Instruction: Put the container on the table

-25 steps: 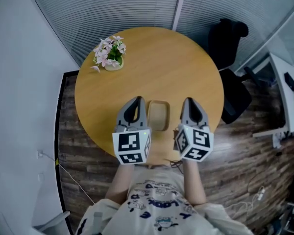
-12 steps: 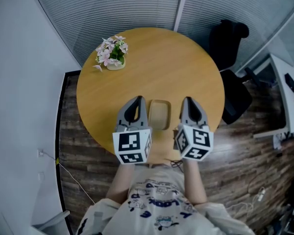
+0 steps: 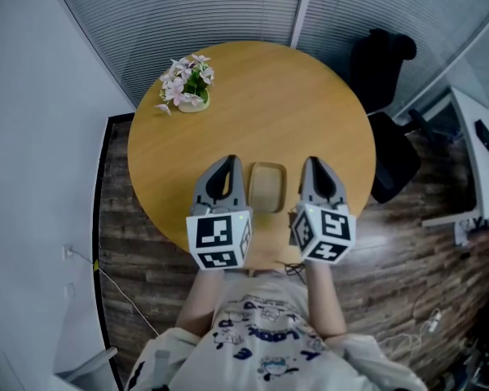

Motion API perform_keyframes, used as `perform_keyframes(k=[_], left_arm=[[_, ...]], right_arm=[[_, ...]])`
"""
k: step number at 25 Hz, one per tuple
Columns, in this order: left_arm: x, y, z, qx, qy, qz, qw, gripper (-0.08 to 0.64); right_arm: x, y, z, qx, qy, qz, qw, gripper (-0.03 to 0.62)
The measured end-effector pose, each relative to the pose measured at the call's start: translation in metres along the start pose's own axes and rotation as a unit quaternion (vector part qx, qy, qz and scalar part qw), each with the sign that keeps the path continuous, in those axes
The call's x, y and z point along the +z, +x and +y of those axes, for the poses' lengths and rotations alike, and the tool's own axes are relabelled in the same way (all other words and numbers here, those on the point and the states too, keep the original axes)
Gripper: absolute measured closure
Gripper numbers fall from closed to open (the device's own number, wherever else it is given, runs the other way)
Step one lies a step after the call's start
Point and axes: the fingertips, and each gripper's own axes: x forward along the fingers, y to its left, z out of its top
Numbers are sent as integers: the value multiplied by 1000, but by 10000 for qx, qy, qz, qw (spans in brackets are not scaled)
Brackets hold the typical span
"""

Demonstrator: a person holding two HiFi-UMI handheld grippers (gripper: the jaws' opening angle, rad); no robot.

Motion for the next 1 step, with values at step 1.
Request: perform_keyframes(k=[1], left_arm=[[-1,0,0,-7,-19,12,10000,557]], right_arm=[[0,1,0,-3,3,3,10000,581]])
